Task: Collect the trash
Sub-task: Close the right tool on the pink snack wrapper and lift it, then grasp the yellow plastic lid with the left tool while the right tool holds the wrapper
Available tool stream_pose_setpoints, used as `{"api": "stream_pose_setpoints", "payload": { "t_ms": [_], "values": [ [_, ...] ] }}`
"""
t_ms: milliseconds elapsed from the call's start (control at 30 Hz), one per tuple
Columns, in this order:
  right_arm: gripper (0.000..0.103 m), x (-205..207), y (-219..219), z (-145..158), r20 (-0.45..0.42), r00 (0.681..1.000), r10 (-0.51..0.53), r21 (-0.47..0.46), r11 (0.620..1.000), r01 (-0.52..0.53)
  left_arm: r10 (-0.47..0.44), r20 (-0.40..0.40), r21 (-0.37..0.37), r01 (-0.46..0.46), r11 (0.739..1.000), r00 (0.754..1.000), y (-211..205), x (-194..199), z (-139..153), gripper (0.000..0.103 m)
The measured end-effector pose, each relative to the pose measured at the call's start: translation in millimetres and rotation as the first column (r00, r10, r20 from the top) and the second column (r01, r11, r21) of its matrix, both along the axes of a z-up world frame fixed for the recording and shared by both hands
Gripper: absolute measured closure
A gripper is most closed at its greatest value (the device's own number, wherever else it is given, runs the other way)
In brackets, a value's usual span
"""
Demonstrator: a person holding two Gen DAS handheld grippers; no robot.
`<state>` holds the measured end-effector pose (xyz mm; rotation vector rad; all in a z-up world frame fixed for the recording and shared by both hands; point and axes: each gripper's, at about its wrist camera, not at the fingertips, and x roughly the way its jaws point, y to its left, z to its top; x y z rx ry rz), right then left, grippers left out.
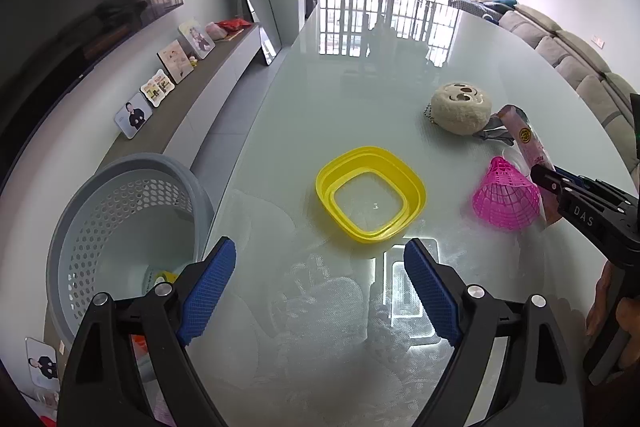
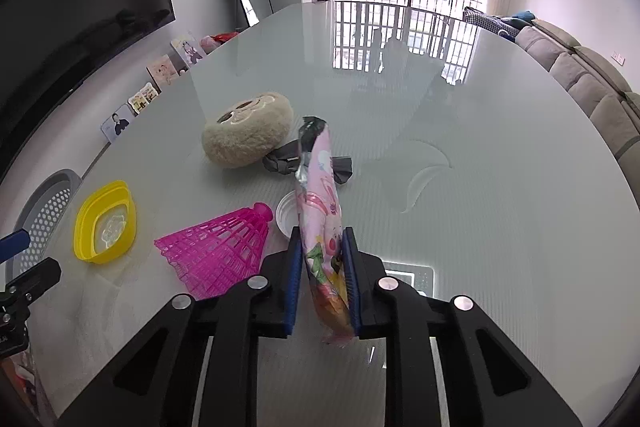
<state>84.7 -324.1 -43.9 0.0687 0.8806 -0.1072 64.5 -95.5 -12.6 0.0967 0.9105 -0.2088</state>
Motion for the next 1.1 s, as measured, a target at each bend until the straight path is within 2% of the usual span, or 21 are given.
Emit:
{"api": "stream_pose_setpoints", "payload": {
  "t_ms": [233, 533, 767, 1100],
  "values": [
    [0.087, -13, -16, 13, 0.048, 0.998, -0.035, 0.061, 0.998, 0.032, -0.001, -0.005, -0.001, 0.001, 1.000, 1.000, -7, 2, -1, 0.018],
    [0.087, -34, -35, 29, 0.108, 0.990, -0.093, 0.082, 0.993, 0.084, -0.001, -0.024, 0.002, 0.001, 1.000, 1.000, -24, 11, -6, 0.015],
    [0.087, -37, -52, 31, 0.110, 0.984, -0.138, 0.125, 0.984, 0.124, 0.003, -0.045, 0.004, -0.002, 1.000, 0.999, -37, 19, -13, 0.015],
    [0.087, -39, -56, 31, 0.109, 0.985, -0.131, 0.154, 0.982, 0.114, 0.017, -0.076, 0.004, -0.017, 1.000, 0.997, -43, 42, -27, 0.015]
  ]
}}
